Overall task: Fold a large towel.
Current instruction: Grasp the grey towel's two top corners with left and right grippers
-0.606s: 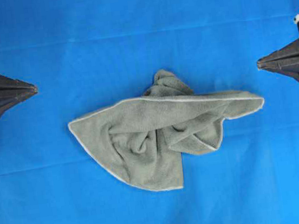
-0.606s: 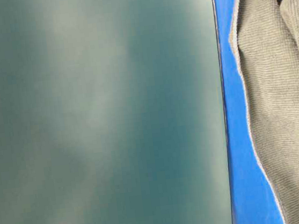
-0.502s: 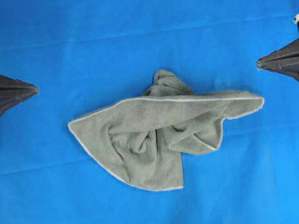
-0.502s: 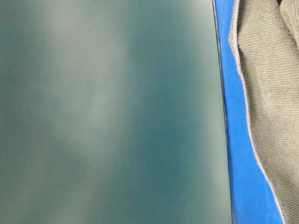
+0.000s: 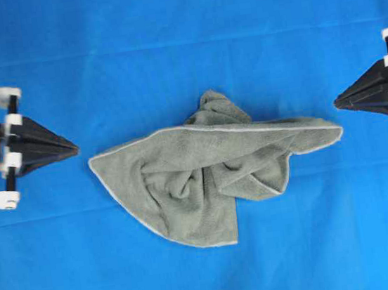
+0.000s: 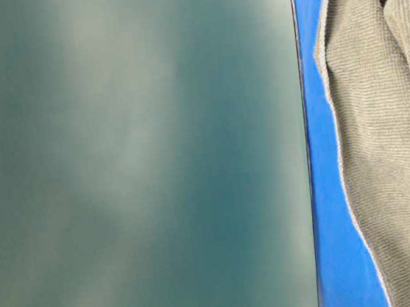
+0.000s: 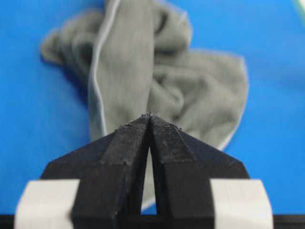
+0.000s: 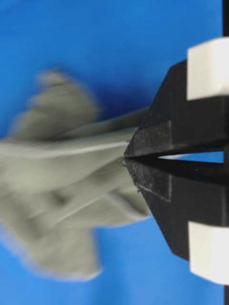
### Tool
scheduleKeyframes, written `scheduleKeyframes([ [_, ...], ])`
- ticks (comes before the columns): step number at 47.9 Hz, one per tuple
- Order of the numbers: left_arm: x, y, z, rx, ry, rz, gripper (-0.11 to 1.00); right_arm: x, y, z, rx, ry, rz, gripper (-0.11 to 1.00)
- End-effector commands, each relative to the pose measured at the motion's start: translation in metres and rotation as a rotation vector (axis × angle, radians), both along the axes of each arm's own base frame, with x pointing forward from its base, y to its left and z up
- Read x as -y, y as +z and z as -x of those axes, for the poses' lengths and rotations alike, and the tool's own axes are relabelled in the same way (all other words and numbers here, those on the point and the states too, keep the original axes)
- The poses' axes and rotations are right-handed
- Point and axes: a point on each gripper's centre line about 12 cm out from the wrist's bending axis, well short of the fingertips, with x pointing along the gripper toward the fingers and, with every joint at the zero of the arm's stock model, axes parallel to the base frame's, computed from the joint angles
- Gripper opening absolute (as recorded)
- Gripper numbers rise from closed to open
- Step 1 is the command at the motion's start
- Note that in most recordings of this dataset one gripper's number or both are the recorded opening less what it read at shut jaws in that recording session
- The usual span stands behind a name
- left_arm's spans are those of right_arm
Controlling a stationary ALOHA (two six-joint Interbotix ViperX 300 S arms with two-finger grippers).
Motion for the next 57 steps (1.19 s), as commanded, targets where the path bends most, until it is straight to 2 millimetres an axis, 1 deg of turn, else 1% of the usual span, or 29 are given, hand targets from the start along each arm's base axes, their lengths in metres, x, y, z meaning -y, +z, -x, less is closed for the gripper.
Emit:
scheduleKeyframes([
  [1, 0.001, -0.011, -0.01, -0.051, 0.012, 0.024, 0.05, 0.002, -0.014, 0.001, -0.116, -0.044, -0.042, 0.0],
  [5, 0.001, -0.026, -0.017, -0.097, 0.03, 0.049, 0.26, 0.003, -0.032, 0.002, -0.211, -0.078, -0.07, 0.01],
  [7, 0.0, -0.035, -0.02, -0.118, 0.036, 0.051, 0.4, 0.003, -0.041, 0.003, -0.257, -0.092, -0.082, 0.07],
  [8, -0.001, -0.042, -0.022, -0.138, 0.043, 0.051, 0.47, 0.003, -0.046, 0.003, -0.278, -0.099, -0.085, 0.12],
  [12, -0.007, -0.061, -0.027, -0.19, 0.066, 0.045, 0.71, 0.005, -0.068, 0.005, -0.369, -0.116, -0.076, 0.38],
  [15, -0.012, -0.075, -0.031, -0.223, 0.088, 0.043, 0.83, 0.006, -0.081, 0.006, -0.419, -0.119, -0.058, 0.55],
  [16, -0.014, -0.079, -0.032, -0.229, 0.097, 0.043, 0.85, 0.007, -0.085, 0.006, -0.431, -0.12, -0.054, 0.61],
  [17, -0.016, -0.082, -0.034, -0.233, 0.103, 0.043, 0.85, 0.007, -0.089, 0.006, -0.439, -0.122, -0.052, 0.65],
  [19, -0.018, -0.09, -0.038, -0.242, 0.112, 0.043, 0.83, 0.007, -0.095, 0.004, -0.443, -0.121, -0.051, 0.69],
  [25, -0.021, -0.109, -0.047, -0.254, 0.122, 0.038, 0.84, 0.007, -0.11, -0.005, -0.426, -0.118, -0.051, 0.66],
  [29, -0.03, -0.124, -0.047, -0.29, 0.155, 0.039, 0.84, 0.01, -0.118, -0.013, -0.417, -0.117, -0.043, 0.66],
  [34, -0.039, -0.135, -0.049, -0.324, 0.18, 0.032, 0.84, 0.017, -0.127, -0.021, -0.424, -0.128, -0.029, 0.66],
  [38, -0.041, -0.136, -0.051, -0.339, 0.168, 0.008, 0.83, 0.023, -0.132, -0.027, -0.441, -0.13, -0.01, 0.65],
  [40, -0.04, -0.136, -0.052, -0.35, 0.158, -0.005, 0.8, 0.023, -0.131, -0.029, -0.443, -0.123, 0.001, 0.64],
  [43, -0.04, -0.137, -0.052, -0.378, 0.143, -0.021, 0.69, 0.024, -0.128, -0.032, -0.435, -0.124, 0.003, 0.6],
  [46, -0.039, -0.136, -0.05, -0.407, 0.13, -0.035, 0.5, 0.024, -0.124, -0.034, -0.428, -0.123, 0.006, 0.45],
  [50, -0.039, -0.131, -0.052, -0.415, 0.123, -0.041, 0.24, 0.025, -0.116, -0.035, -0.403, -0.127, 0.006, 0.19],
  [51, -0.039, -0.128, -0.052, -0.412, 0.121, -0.043, 0.19, 0.024, -0.114, -0.035, -0.397, -0.127, 0.007, 0.11],
  [52, -0.039, -0.125, -0.054, -0.409, 0.119, -0.045, 0.12, 0.024, -0.111, -0.035, -0.387, -0.128, 0.006, 0.06],
  [54, -0.039, -0.119, -0.054, -0.406, 0.119, -0.045, 0.03, 0.024, -0.104, -0.035, -0.37, -0.131, 0.005, 0.0],
  [55, -0.039, -0.115, -0.055, -0.403, 0.116, -0.046, 0.01, 0.024, -0.1, -0.035, -0.359, -0.135, 0.002, 0.0],
  [57, -0.039, -0.107, -0.056, -0.396, 0.112, -0.051, 0.0, 0.024, -0.093, -0.034, -0.346, -0.141, 0.0, 0.0],
])
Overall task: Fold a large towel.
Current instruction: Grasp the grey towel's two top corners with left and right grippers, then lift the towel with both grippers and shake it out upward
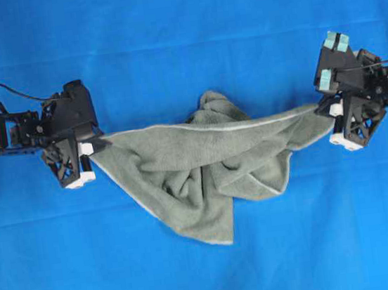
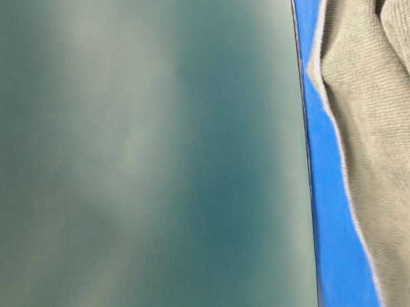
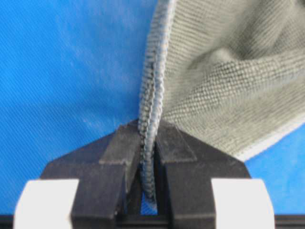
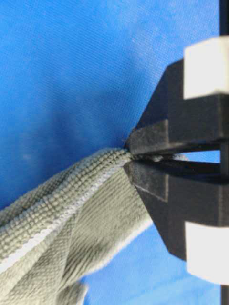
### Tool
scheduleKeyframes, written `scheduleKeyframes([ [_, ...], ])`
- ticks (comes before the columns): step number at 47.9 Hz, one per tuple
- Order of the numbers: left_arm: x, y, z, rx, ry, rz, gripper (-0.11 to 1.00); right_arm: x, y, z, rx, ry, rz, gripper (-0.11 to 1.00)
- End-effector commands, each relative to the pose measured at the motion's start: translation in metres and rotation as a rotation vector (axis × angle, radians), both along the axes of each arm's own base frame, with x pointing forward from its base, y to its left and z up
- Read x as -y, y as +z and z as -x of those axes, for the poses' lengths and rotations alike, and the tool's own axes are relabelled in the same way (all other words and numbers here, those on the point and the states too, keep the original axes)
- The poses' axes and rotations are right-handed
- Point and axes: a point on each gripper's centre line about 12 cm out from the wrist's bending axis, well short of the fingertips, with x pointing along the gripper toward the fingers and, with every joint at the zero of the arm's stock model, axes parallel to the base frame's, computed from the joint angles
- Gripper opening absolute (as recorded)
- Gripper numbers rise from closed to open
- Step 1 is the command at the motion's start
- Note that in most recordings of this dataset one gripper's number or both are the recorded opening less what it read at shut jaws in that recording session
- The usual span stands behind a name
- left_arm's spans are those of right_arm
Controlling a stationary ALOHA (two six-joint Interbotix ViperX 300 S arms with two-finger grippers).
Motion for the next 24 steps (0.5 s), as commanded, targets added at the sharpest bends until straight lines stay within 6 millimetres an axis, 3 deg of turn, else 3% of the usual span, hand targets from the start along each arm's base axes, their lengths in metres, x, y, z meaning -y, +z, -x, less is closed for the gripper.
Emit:
scheduleKeyframes([
  [1, 0.0, 0.025, -0.008, 0.048, -0.015, -0.012, 0.01, 0.0, 0.022, -0.004, 0.061, -0.009, 0.002, 0.0],
  [4, 0.0, 0.044, -0.009, 0.059, -0.03, -0.026, 0.0, 0.0, 0.036, -0.002, 0.086, -0.02, 0.002, 0.0],
  [17, 0.002, 0.163, 0.003, 0.195, -0.096, -0.098, 0.0, -0.003, 0.129, 0.009, 0.344, -0.037, -0.001, 0.0],
  [24, 0.002, 0.205, 0.015, 0.319, -0.09, -0.119, 0.0, -0.007, 0.179, 0.022, 0.527, -0.004, 0.025, 0.0],
])
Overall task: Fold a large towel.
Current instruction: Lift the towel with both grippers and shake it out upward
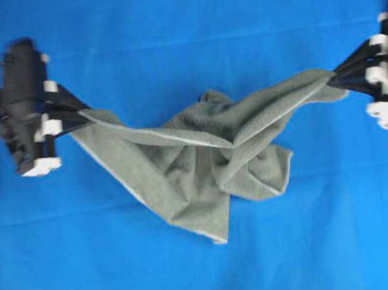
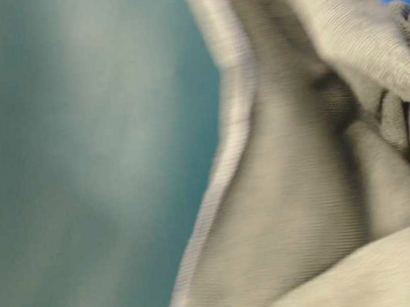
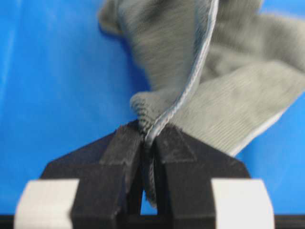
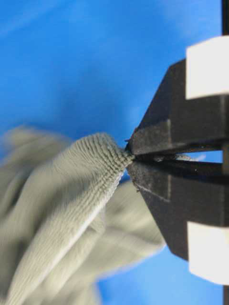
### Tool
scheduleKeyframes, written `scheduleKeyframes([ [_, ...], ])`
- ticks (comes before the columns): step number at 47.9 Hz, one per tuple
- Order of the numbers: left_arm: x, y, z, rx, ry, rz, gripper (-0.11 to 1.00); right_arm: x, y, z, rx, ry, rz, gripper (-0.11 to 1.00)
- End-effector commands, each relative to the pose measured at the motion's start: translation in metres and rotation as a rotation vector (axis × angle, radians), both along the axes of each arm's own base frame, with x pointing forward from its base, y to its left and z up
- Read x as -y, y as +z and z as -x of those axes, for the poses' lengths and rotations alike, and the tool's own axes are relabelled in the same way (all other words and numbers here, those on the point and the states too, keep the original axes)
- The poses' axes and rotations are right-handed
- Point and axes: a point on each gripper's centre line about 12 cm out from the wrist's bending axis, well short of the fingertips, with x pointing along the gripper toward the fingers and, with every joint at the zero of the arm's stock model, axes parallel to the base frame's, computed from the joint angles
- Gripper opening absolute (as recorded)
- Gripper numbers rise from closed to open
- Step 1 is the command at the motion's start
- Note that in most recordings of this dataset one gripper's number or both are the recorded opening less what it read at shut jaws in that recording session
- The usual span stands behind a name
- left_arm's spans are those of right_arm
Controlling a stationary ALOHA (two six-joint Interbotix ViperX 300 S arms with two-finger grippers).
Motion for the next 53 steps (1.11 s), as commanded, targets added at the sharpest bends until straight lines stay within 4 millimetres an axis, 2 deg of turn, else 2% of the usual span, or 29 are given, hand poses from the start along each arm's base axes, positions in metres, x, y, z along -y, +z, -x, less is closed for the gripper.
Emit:
scheduleKeyframes([
  [1, -0.002, 0.034, 0.005, 0.1, 0.006, -0.016, 0.01, 0.0, 0.037, 0.005, 0.127, 0.008, 0.028, 0.0],
  [4, -0.01, 0.045, 0.008, 0.135, 0.03, -0.04, 0.0, 0.006, 0.052, 0.01, 0.185, -0.009, 0.083, 0.0],
  [7, -0.029, 0.055, 0.011, 0.156, 0.087, -0.082, 0.0, 0.018, 0.063, 0.013, 0.21, -0.06, 0.157, 0.0],
  [14, -0.073, 0.071, 0.017, 0.165, 0.201, -0.197, 0.01, 0.058, 0.087, 0.021, 0.201, -0.241, 0.312, 0.0],
  [23, -0.131, 0.108, 0.026, 0.216, 0.383, -0.299, 0.0, 0.116, 0.115, 0.044, 0.102, -0.522, 0.497, 0.0],
  [28, -0.147, 0.121, 0.028, 0.228, 0.433, -0.316, 0.0, 0.136, 0.128, 0.049, 0.082, -0.609, 0.528, 0.0],
  [33, -0.14, 0.14, 0.029, 0.248, 0.425, -0.29, 0.0, 0.137, 0.147, 0.047, 0.118, -0.616, 0.535, 0.0],
  [37, -0.118, 0.162, 0.032, 0.248, 0.375, -0.252, 0.0, 0.126, 0.165, 0.045, 0.184, -0.59, 0.499, 0.0],
  [44, -0.077, 0.192, 0.044, 0.265, 0.294, -0.149, 0.0, 0.087, 0.192, 0.04, 0.291, -0.454, 0.369, 0.0],
  [53, -0.031, 0.209, 0.066, 0.291, 0.231, 0.067, 0.0, 0.024, 0.213, 0.032, 0.385, -0.154, 0.134, 0.0],
])
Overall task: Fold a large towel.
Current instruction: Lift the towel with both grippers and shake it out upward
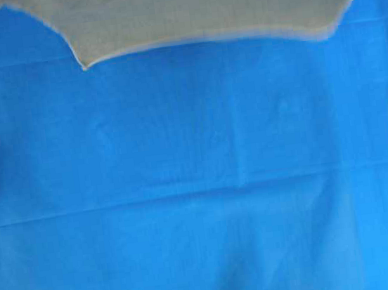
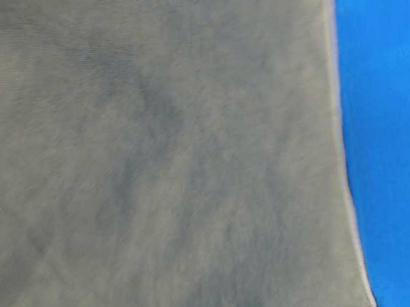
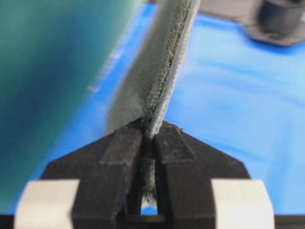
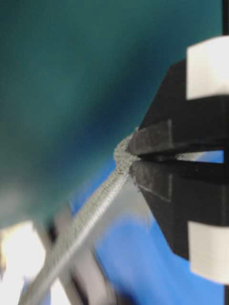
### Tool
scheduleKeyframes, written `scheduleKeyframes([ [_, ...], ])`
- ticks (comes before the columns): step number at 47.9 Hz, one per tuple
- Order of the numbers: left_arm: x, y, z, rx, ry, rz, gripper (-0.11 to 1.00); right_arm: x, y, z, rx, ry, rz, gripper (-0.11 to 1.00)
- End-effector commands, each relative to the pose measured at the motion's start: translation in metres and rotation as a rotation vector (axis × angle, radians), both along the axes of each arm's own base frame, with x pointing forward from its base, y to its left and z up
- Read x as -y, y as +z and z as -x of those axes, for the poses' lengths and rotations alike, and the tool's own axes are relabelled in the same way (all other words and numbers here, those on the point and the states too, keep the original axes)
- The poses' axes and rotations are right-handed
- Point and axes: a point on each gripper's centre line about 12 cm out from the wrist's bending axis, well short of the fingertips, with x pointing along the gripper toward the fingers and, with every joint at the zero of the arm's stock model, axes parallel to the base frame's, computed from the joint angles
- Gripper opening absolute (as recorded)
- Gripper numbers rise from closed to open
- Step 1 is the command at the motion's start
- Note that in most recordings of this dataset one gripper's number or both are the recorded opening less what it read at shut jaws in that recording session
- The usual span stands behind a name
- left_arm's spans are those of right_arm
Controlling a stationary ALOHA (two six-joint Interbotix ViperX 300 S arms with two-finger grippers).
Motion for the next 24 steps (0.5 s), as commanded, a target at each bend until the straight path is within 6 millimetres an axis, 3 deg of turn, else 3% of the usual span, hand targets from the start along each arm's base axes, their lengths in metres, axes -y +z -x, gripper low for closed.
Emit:
scheduleKeyframes([
  [1, 0.02, 0.015, 0.011, 0.047, -0.047, 0.075, 0.0, -0.028, 0.017, -0.002, 0.055, 0.163, -0.062, 0.0],
  [5, 0.036, 0.019, 0.017, 0.084, -0.086, 0.168, 0.01, -0.055, 0.027, -0.005, 0.098, 0.324, -0.109, 0.0],
  [11, 0.055, 0.033, 0.031, 0.157, -0.145, 0.28, 0.0, -0.079, 0.041, -0.006, 0.175, 0.477, -0.12, 0.0],
  [16, 0.062, 0.042, 0.041, 0.207, -0.166, 0.356, 0.0, -0.094, 0.048, -0.008, 0.222, 0.56, -0.118, 0.0],
  [24, 0.064, 0.041, 0.04, 0.211, -0.156, 0.429, 0.0, -0.1, 0.046, -0.016, 0.226, 0.589, -0.118, 0.0],
])
